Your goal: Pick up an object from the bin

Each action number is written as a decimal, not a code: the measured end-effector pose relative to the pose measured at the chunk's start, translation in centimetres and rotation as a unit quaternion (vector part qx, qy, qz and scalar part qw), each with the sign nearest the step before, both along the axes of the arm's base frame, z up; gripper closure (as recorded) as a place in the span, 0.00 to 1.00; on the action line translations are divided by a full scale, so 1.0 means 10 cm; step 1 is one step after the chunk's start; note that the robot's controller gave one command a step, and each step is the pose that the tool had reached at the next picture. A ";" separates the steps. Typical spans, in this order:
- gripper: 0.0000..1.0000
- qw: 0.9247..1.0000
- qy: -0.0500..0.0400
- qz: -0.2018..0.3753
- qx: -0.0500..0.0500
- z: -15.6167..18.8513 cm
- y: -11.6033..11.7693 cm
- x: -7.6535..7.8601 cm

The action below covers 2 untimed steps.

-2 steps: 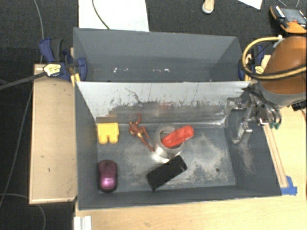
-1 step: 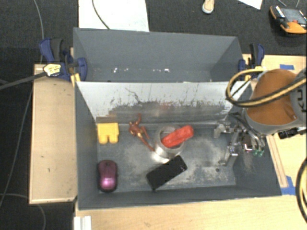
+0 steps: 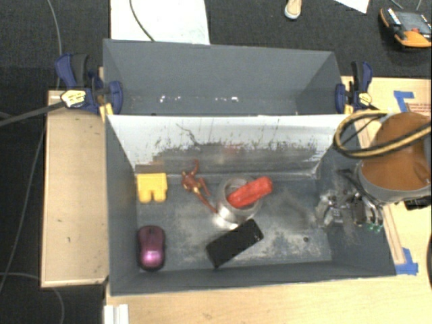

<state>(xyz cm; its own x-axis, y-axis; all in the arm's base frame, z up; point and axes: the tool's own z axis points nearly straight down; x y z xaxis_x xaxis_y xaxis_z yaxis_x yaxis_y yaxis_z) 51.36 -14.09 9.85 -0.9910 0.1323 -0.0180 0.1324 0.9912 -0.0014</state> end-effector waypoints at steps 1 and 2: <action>1.00 1.000 0.000 0.002 0.000 0.00 0.00 0.00; 1.00 1.000 0.001 0.012 0.000 0.05 -0.06 -0.10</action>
Offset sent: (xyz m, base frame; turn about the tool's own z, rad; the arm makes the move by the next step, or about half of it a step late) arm -0.0103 -0.0056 0.0049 -0.0268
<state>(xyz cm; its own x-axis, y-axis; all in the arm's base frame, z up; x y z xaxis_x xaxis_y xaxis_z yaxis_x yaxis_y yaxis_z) 50.36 -14.67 10.39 -0.9940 0.1080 -0.0164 0.1080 0.9941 -0.0016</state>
